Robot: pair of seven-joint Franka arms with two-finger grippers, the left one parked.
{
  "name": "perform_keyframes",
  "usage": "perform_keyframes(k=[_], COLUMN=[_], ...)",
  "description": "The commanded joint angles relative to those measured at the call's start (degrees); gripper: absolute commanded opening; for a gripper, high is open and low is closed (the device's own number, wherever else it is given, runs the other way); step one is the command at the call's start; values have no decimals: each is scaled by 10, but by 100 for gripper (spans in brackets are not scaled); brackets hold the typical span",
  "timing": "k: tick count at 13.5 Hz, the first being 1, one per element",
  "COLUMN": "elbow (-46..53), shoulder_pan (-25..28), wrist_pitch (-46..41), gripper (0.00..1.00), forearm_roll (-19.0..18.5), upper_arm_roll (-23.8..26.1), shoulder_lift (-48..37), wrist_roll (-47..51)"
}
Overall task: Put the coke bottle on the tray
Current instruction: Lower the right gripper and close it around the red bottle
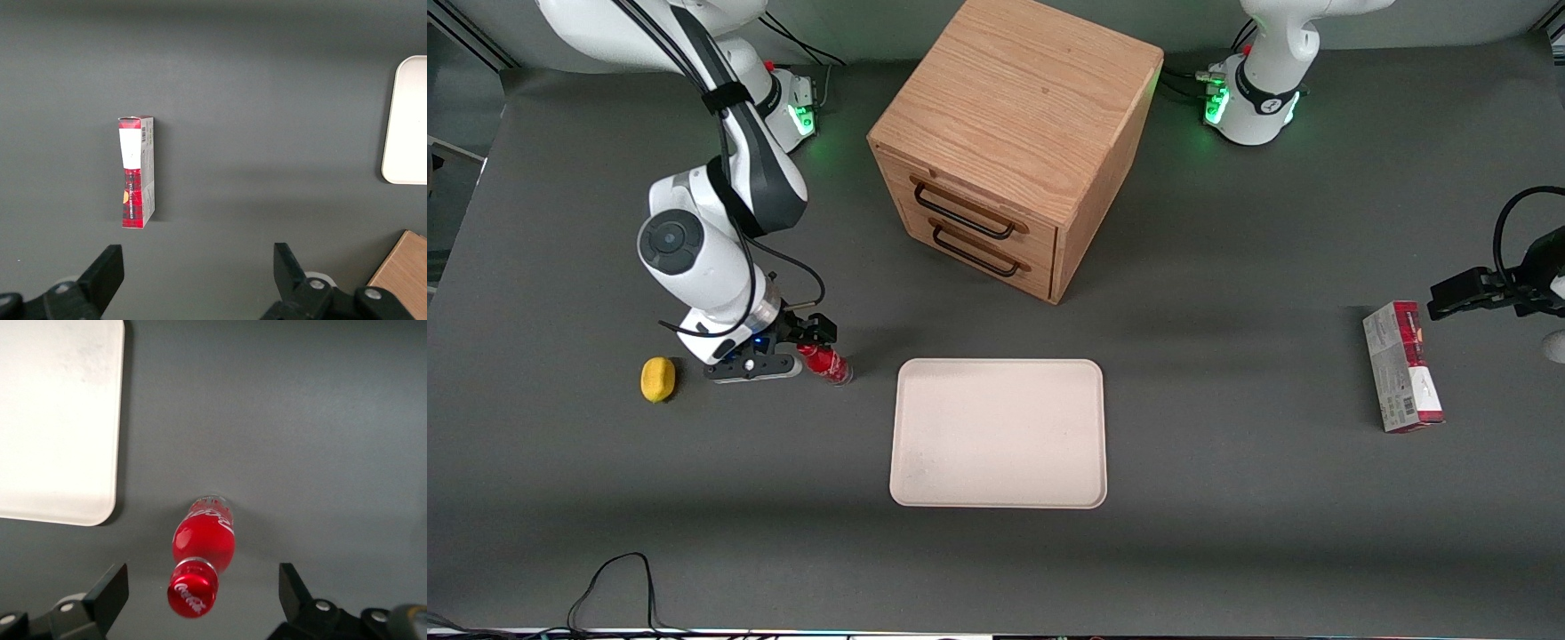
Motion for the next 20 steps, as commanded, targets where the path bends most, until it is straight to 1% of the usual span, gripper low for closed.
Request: perform_keyframes(k=[1, 6, 7, 9, 10, 11, 12, 13, 17, 19, 20], elbow=[-6, -3, -3, -3, -3, -3, -3, -3, 0, 25, 54], shoulder_pan=[12, 12, 11, 11, 11, 11, 11, 11, 10, 11, 10], wrist_pitch=[10, 11, 11, 10, 10, 10, 10, 10, 8, 1, -40], gripper=[100, 100, 97, 58, 44, 32, 23, 20, 19, 18, 18], forearm_roll=[11, 10, 10, 10, 10, 10, 10, 10, 10, 10, 9], upper_arm_roll=[0, -1, -1, -1, 0, -1, -1, -1, -1, -1, -2], shoulder_lift=[4, 8, 8, 8, 9, 9, 8, 8, 7, 2, -2], wrist_roll=[6, 6, 6, 6, 5, 5, 5, 5, 4, 2, 2])
